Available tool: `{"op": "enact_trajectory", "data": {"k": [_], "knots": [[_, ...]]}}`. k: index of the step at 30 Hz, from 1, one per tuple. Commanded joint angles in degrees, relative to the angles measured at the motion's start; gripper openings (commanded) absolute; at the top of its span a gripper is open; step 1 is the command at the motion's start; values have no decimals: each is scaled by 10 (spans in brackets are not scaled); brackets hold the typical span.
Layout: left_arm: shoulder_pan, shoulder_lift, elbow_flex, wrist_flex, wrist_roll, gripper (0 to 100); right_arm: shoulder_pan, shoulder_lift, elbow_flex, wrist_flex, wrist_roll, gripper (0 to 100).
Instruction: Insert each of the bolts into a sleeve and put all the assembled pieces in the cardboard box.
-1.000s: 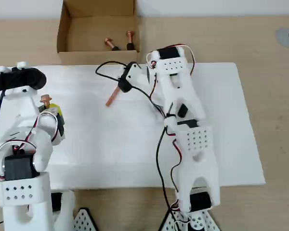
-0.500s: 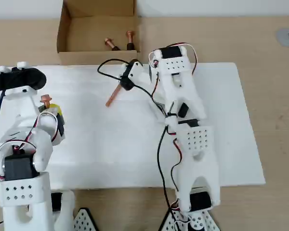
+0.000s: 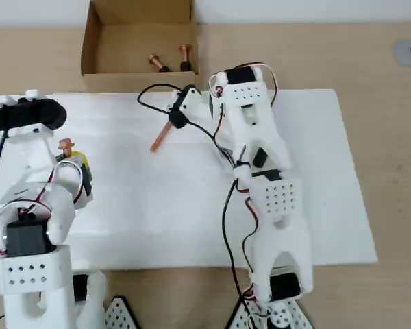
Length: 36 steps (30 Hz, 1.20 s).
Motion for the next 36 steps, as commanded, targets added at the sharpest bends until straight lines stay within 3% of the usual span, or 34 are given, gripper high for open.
{"op": "enact_trajectory", "data": {"k": [1, 12, 23, 27, 36], "knots": [[-8, -12, -33, 4, 0, 10, -44, 44, -1, 13, -28, 9], [-8, -12, -128, 47, 4, 11, -76, -146, -88, 13, -155, 9], [-8, -13, -196, 47, 6, 11, -111, -395, -86, 13, -178, 9], [-8, -13, -219, 41, 56, 12, -138, -487, -93, -2, -226, 9], [-40, -13, -211, -73, 139, 9, -161, -624, -65, -62, -356, 9]]}}
